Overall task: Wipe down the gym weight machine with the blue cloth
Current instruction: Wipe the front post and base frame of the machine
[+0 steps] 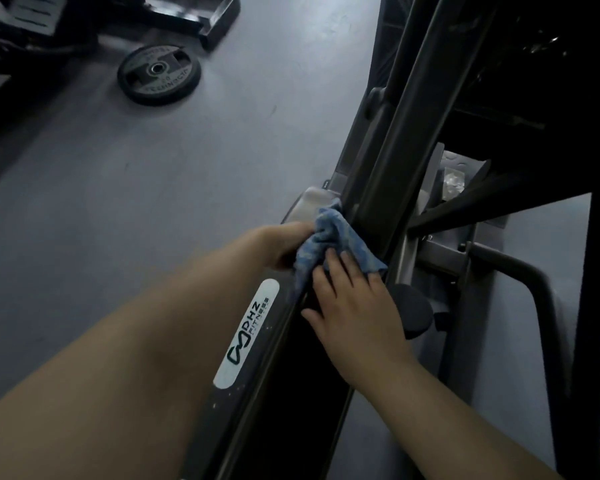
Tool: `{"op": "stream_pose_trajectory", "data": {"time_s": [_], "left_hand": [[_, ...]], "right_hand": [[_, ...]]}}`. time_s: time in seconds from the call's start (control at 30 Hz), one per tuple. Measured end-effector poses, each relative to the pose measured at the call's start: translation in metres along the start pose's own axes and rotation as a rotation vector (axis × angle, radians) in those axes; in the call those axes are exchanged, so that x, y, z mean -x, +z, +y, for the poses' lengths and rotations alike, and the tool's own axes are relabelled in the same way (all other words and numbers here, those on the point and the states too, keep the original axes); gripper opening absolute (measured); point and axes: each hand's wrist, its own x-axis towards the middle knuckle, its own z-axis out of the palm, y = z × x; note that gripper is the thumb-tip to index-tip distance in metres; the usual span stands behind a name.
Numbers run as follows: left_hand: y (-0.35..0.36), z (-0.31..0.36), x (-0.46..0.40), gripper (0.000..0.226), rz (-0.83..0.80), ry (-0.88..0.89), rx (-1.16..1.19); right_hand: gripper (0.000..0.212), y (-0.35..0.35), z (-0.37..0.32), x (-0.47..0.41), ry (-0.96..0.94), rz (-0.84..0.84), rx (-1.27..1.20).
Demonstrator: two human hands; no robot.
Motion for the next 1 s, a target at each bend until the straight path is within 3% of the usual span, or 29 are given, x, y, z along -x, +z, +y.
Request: {"op": "stream_pose_trajectory", "data": {"time_s": [0.2, 0.4, 0.5, 0.57, 0.7, 0.77, 0.83, 0.93, 1.0], "left_hand": [[0.014, -0.063, 0.028, 0.074, -0.068, -0.100, 0.109], [0.027, -0.118, 0.067, 0.057, 0.071, -0.311, 0.076], [0.035, -0.152, 0.090, 0.052, 0.179, -0.482, -0.116], [0.042, -0.172, 0.103, 0.054, 0.231, -0.551, -0.151], [0.047, -0.201, 0.124, 0.065, 0.223, -0.613, -0.126], [0.047, -0.215, 0.129, 0.068, 0.244, -0.581, -0.140], [0.058, -0.218, 0.136, 0.056, 0.319, -0.482, -0.098], [0.073, -0.213, 0.141, 0.037, 0.568, -0.220, -0.049], [0.080, -0.204, 0.140, 0.042, 0.658, -0.108, 0.011]], "right_hand": [[0.046, 0.004, -0.005, 0.048, -0.020, -0.011, -0.047], [0.048, 0.000, -0.031, 0.095, -0.081, -0.097, -0.114], [0.040, 0.003, -0.049, 0.118, -0.163, -0.093, -0.114], [0.033, 0.006, -0.061, 0.134, -0.194, -0.073, -0.137], [0.038, 0.013, -0.078, 0.169, -0.247, -0.071, -0.235], [0.043, 0.015, -0.083, 0.186, -0.284, -0.082, -0.242], [0.053, 0.013, -0.084, 0.197, -0.306, -0.108, -0.198], [0.057, 0.011, -0.080, 0.198, -0.266, -0.088, -0.156], [0.052, 0.010, -0.076, 0.188, -0.242, -0.034, -0.146]]}}
